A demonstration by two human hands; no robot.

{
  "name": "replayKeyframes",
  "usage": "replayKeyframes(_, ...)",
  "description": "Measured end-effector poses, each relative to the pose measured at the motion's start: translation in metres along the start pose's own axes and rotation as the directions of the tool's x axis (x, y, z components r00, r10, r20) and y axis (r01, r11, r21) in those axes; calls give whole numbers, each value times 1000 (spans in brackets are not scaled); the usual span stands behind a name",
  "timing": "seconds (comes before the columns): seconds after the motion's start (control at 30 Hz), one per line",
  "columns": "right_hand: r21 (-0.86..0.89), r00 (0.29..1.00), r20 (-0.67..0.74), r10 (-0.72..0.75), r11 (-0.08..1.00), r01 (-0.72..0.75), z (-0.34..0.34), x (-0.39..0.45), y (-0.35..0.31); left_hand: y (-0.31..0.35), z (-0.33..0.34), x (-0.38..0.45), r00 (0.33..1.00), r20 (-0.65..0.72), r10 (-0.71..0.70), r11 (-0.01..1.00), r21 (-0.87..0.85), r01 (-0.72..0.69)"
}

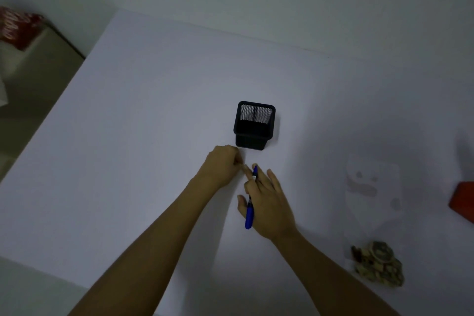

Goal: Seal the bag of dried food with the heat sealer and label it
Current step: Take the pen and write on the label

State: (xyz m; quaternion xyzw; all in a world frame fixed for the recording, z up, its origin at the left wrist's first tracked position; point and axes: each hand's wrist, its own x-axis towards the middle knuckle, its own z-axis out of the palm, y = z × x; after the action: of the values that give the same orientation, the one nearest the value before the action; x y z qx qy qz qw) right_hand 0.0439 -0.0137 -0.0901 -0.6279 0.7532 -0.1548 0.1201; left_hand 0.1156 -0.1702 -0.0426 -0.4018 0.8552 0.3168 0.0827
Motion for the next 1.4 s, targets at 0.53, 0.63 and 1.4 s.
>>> replayKeyframes(0.53, 785, 826, -5, 563, 514, -346, -71, 19, -48, 66, -30, -49, 951, -256, -172, 969, -217, 116)
replayKeyframes(0.63, 753, 811, -26, 585, 545, -369, -80, 16, -45, 76, -28, -56, 963, -227, -146, 973, -207, 99)
replayKeyframes(1.4, 406, 940, -167, 297, 890, -209, -70, 1, -34, 38, 33, -75, 978, -206, -28, 941, -335, -43)
